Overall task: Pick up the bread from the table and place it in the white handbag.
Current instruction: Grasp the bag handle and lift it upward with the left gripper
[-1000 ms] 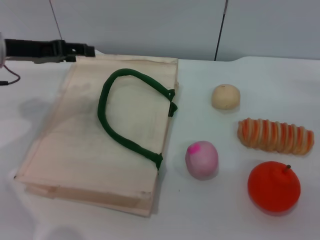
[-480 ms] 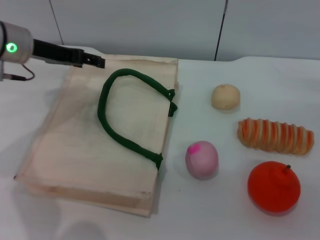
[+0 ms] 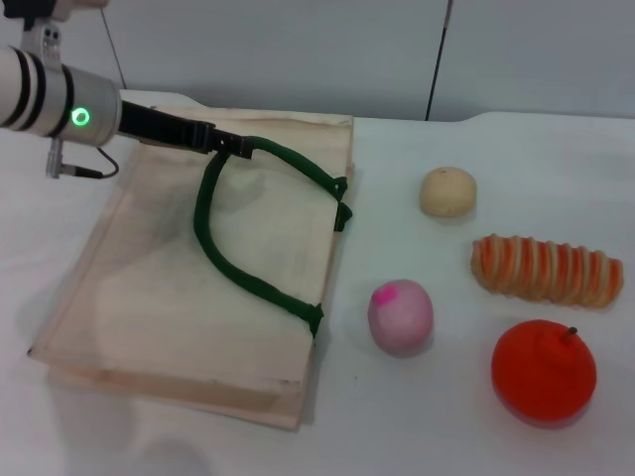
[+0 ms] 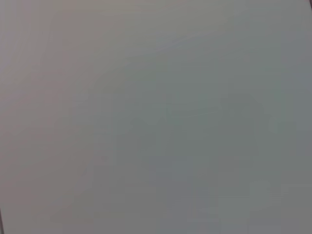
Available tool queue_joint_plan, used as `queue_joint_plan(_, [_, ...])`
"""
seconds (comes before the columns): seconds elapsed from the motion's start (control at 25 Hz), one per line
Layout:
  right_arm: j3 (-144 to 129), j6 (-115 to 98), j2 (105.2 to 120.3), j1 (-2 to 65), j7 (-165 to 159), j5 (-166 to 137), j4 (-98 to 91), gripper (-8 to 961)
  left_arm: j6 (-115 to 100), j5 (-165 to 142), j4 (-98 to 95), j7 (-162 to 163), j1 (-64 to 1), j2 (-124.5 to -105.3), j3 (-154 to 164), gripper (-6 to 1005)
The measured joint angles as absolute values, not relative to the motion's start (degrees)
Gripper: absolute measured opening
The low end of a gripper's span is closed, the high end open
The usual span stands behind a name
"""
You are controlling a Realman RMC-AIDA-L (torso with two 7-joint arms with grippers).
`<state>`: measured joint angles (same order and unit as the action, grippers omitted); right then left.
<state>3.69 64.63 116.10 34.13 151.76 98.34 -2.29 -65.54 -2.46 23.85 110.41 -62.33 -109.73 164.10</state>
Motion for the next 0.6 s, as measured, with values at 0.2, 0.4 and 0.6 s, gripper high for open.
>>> queue_joint_plan(0.2, [3.7,64.7,116.10,34.2,151.8,98.3,-2.2,886,-61.6,-3.3,20.1,110.3,-61.8,-109.76,164.1,789])
queue_joint_plan(0.4, [3.7,64.6,116.10,34.6,151.8,98.3,-2.1,886,-60.0,-3.7,18.6,110.3,-61.7,-110.28,164.1,782])
queue_joint_plan(0.6, [3.7,64.5,116.10,34.8,151.8,98.3,-2.1,887,-58.6,-3.8,18.6,110.3,-61.7,-111.18,164.1,745])
